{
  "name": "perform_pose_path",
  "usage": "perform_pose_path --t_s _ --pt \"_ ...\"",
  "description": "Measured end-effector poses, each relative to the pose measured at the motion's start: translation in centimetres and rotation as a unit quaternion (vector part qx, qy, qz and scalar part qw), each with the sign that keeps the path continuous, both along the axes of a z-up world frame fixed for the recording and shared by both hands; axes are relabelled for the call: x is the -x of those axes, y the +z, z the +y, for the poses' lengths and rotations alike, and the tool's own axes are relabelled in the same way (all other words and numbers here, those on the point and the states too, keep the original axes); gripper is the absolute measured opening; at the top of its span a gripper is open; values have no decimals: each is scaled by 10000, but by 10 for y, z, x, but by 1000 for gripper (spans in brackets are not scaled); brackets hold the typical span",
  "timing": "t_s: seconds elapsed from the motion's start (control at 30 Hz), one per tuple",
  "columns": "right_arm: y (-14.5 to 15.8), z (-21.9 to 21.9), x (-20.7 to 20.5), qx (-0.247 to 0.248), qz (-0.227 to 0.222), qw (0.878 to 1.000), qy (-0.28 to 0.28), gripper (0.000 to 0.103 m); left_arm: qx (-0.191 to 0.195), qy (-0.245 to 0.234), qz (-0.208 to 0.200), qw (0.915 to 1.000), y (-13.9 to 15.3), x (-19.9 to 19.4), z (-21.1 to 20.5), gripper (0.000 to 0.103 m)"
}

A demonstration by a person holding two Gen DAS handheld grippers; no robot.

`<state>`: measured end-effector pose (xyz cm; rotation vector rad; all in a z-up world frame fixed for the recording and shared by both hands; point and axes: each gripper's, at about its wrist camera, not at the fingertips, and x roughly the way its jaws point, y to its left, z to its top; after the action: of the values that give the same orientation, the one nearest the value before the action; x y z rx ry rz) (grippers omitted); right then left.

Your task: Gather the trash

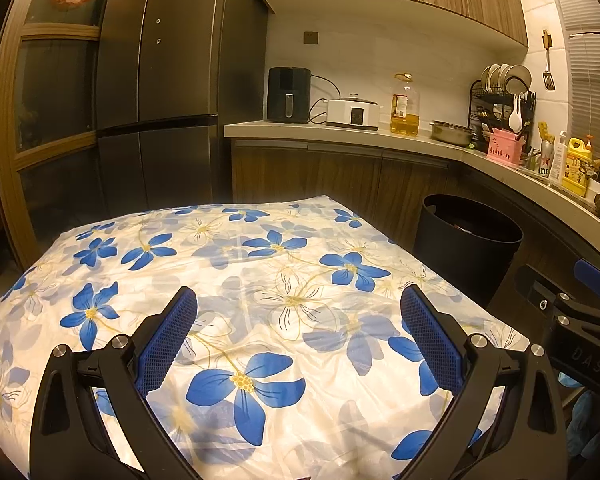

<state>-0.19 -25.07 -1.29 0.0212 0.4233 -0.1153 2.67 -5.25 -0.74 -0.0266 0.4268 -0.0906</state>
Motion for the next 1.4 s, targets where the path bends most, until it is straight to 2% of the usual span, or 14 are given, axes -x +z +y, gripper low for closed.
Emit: perform_pose_path --t_s 1.4 --pt "-1 2 -2 -17 0 10000 1 98 -9 36 1 10000 0 -1 4 97"
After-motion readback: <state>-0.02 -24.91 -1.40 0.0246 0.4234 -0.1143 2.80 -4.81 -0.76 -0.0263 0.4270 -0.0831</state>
